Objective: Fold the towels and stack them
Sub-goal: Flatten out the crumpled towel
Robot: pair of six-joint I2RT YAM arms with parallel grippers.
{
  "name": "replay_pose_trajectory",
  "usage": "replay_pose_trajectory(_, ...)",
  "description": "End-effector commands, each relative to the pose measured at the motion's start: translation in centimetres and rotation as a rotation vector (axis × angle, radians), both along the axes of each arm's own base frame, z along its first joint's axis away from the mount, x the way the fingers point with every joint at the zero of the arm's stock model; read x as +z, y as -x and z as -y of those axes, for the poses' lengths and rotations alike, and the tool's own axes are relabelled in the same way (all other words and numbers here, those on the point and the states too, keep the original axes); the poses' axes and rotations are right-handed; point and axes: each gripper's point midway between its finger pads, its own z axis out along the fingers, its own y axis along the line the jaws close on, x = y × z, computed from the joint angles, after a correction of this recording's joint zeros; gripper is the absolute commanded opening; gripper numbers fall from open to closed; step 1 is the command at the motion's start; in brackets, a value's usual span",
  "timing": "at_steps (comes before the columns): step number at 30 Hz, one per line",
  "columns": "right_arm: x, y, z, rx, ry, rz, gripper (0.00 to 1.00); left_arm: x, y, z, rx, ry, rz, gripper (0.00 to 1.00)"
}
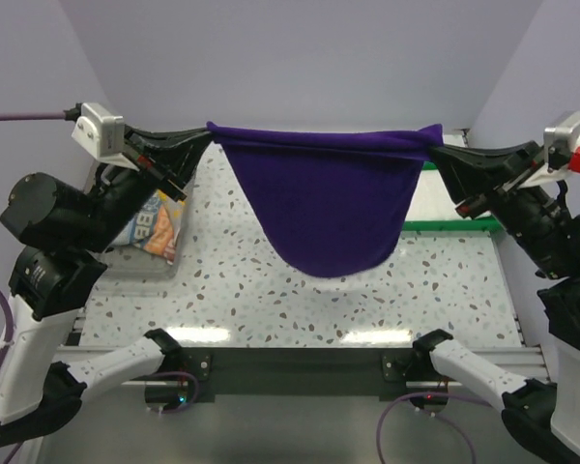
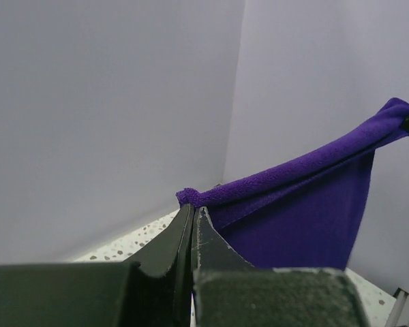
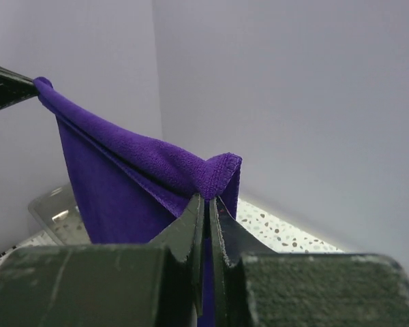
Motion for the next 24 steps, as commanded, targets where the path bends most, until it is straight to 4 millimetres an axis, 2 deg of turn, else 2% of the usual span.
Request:
replay_pose_trajectory(1, 0.1, -2.8, 0.1, -0.068, 0.030, -0.019, 0.00, 2.3, -2.2, -2.0, 0.156, 0.014, 0.035, 0.00)
replay_pose_trajectory(2, -0.2, -3.6, -0.2, -0.072, 0.032, -0.037, 0.00, 2.4, -2.7, -2.2, 0.180, 0.015, 0.016, 0.00)
replay_pose_trajectory(3, -0.6, -4.4, -0.2, -0.091, 0.032, -0.057, 0.00, 1.4, -4.7, -2.0, 0.237, 0.004, -0.035, 0.00)
replay_pose_trajectory(5, -2.2, -7.0, -0.9, -0.114, 0.044, -0.127, 0.00, 0.1, -6.6, -2.0, 0.302, -0.007, -0.104, 0.00)
replay_pose_trajectory(6, -2.9, -8.2, -0.8, -0.146, 0.045, -0.156, 0.00, -1.7, -8.8, -1.3, 0.344, -0.033, -0.159, 0.00)
replay_pose_trajectory(7, -4.7, -10.3, -1.5, -0.167, 0.061, -0.217, 0.00, -3.1, -10.2, -1.8, 0.416, -0.051, -0.203, 0.00)
replay_pose_trajectory(8, -5.6, -11.5, -1.6, -0.189, 0.068, -0.248, 0.00, -4.4, -11.4, -1.8, 0.457, -0.066, -0.239, 0.00)
replay_pose_trajectory(9, -6.8, -12.8, -1.9, -0.203, 0.084, -0.279, 0.00, -6.9, -13.9, -1.4, 0.512, -0.112, -0.294, 0.00)
replay_pose_trajectory(10, -8.0, -14.3, -1.8, -0.247, 0.095, -0.307, 0.00, -8.5, -15.3, -1.2, 0.521, -0.139, -0.322, 0.00)
replay_pose_trajectory(11, -10.3, -16.7, -2.3, -0.278, 0.123, -0.362, 0.00, -12.0, -18.3, -1.6, 0.571, -0.180, -0.390, 0.00)
replay_pose_trajectory(13, -12.9, -19.7, -2.4, -0.344, 0.146, -0.402, 0.00, -16.4, -21.4, -2.0, 0.605, -0.224, -0.466, 0.00)
replay_pose_trajectory(14, -14.6, -21.2, -2.7, -0.367, 0.163, -0.426, 0.00, -17.6, -23.4, -3.5, 0.649, -0.197, -0.494, 0.00)
replay_pose_trajectory(15, -16.8, -23.8, -3.1, -0.392, 0.176, -0.456, 0.00, -21.0, -25.7, -3.0, 0.633, -0.225, -0.552, 0.00)
replay_pose_trajectory(16, -18.8, -25.3, -3.5, -0.404, 0.191, -0.489, 0.00, -22.8, -27.1, -3.0, 0.627, -0.229, -0.580, 0.00)
replay_pose_trajectory(17, -20.0, -26.8, -3.5, -0.417, 0.196, -0.507, 0.00, -23.4, -28.9, -3.7, 0.634, -0.197, -0.591, 0.00)
replay_pose_trajectory(18, -23.4, -29.0, -4.3, -0.422, 0.226, -0.564, 0.00, -27.1, -31.0, -3.2, 0.625, -0.230, -0.651, 0.00)
replay_pose_trajectory(19, -23.7, -30.4, -4.6, -0.423, 0.201, -0.562, 0.00, -27.0, -32.5, -3.0, 0.605, -0.220, -0.649, 0.00)
replay_pose_trajectory(20, -24.7, -31.4, -5.0, -0.410, 0.198, -0.587, 0.00, -28.3, -33.6, -2.8, 0.602, -0.235, -0.670, 0.00)
replay_pose_trajectory(21, -26.0, -32.6, -5.0, -0.412, 0.200, -0.613, 0.00, -31.9, -35.2, -2.5, 0.603, -0.272, -0.723, 0.00)
replay_pose_trajectory(22, -27.3, -34.1, -5.5, -0.409, 0.207, -0.644, 0.00, -31.3, -36.3, -2.0, 0.582, -0.263, -0.710, 0.00)
replay_pose_trajectory(23, -28.3, -34.7, -5.7, -0.404, 0.213, -0.666, 0.00, -32.7, -36.8, -2.3, 0.582, -0.268, -0.747, 0.00)
replay_pose_trajectory(24, -28.3, -35.2, -5.8, -0.399, 0.217, -0.677, 0.00, -34.9, -37.5, -2.1, 0.570, -0.286, -0.787, 0.00)
